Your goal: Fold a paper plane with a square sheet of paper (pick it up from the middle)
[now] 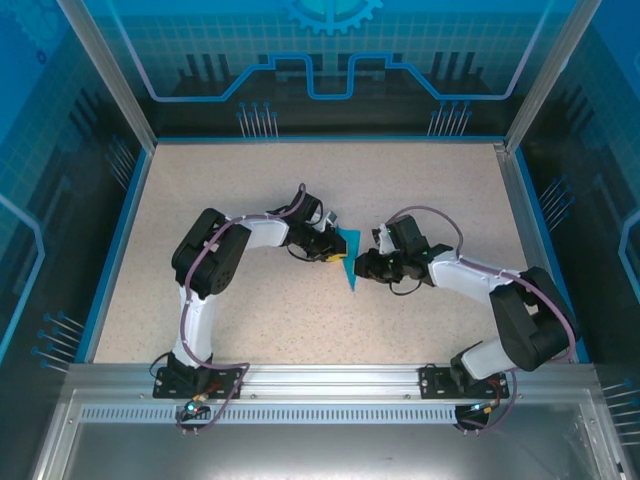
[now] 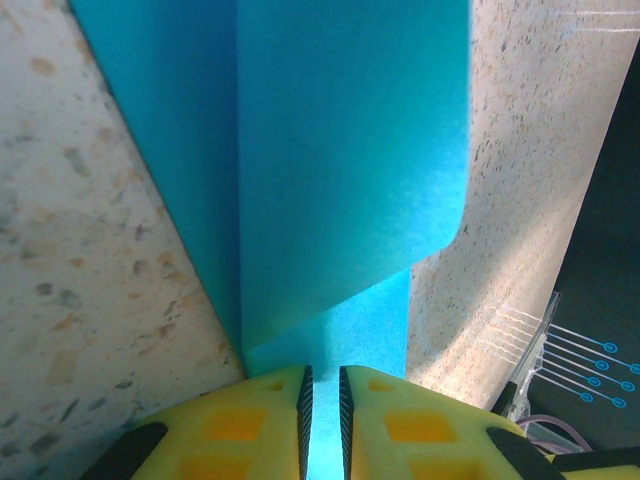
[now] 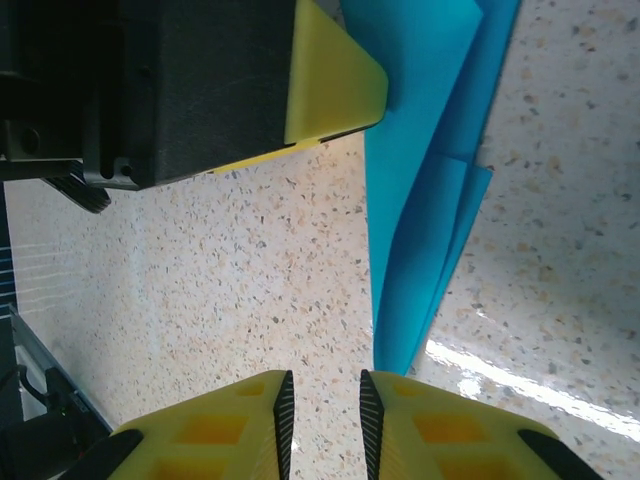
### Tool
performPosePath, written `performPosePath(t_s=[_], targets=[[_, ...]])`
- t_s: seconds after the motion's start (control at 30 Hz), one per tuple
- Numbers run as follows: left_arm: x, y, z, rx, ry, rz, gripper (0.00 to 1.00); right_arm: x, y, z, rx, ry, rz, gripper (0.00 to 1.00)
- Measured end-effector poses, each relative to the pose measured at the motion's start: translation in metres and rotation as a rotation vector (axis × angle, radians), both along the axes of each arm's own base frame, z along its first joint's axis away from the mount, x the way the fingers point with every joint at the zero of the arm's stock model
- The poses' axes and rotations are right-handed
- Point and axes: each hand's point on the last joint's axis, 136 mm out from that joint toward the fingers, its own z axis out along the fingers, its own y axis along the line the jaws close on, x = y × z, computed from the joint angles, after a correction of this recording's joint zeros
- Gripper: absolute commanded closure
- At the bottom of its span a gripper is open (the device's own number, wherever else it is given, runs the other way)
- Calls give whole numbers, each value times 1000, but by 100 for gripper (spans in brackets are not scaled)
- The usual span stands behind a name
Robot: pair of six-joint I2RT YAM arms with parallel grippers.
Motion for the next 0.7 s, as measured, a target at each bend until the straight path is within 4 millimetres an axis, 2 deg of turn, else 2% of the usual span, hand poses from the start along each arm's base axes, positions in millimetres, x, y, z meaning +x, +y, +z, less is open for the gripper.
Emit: performPosePath(t_s=[0.27, 0.47, 0.7], targets=[[0, 0, 0, 2, 2, 0, 81, 9, 30, -19, -53, 36, 62, 82], [0, 0, 0, 3, 4, 0, 80, 9, 25, -36, -115, 71, 46, 83], [0, -1, 1, 8, 11, -1, 80, 9, 22, -39, -132, 79, 32, 83]])
